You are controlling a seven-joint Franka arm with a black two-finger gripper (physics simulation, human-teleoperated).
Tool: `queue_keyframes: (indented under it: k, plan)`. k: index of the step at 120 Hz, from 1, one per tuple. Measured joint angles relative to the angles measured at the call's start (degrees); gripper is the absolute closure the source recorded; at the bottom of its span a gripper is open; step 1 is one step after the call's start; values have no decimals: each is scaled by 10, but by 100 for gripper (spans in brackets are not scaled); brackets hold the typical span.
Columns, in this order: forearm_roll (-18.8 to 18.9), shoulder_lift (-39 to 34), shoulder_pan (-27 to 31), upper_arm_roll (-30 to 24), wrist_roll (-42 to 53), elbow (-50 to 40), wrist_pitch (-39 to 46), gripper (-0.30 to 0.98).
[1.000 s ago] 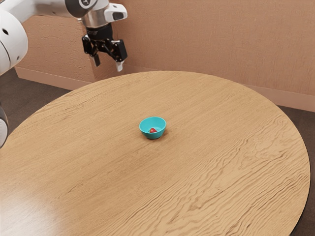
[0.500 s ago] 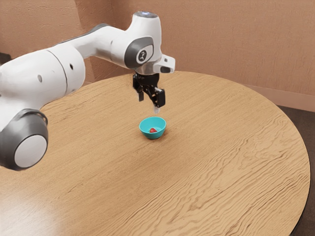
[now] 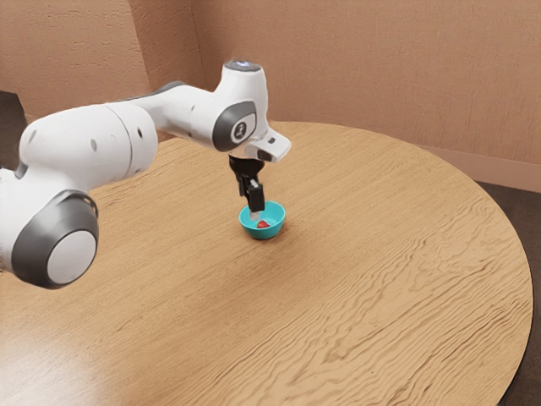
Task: Take strawberry from the bowl
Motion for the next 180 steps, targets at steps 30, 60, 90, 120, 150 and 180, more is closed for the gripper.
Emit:
queue_keyframes:
  k: [30,60,90,120,150,180]
  plan:
    - [-15,42,37,-5,127,54,33,0]
    - [-49,96,54,-8,235,107,44,2]
    - [-72,136,76,-24,307,146,43,10]
    - [-91,143,96,-26,355,152,24,22]
    - [-99,159,105,-27,386,180,28,25]
    - [-107,179,114,-29,407,182,49,27]
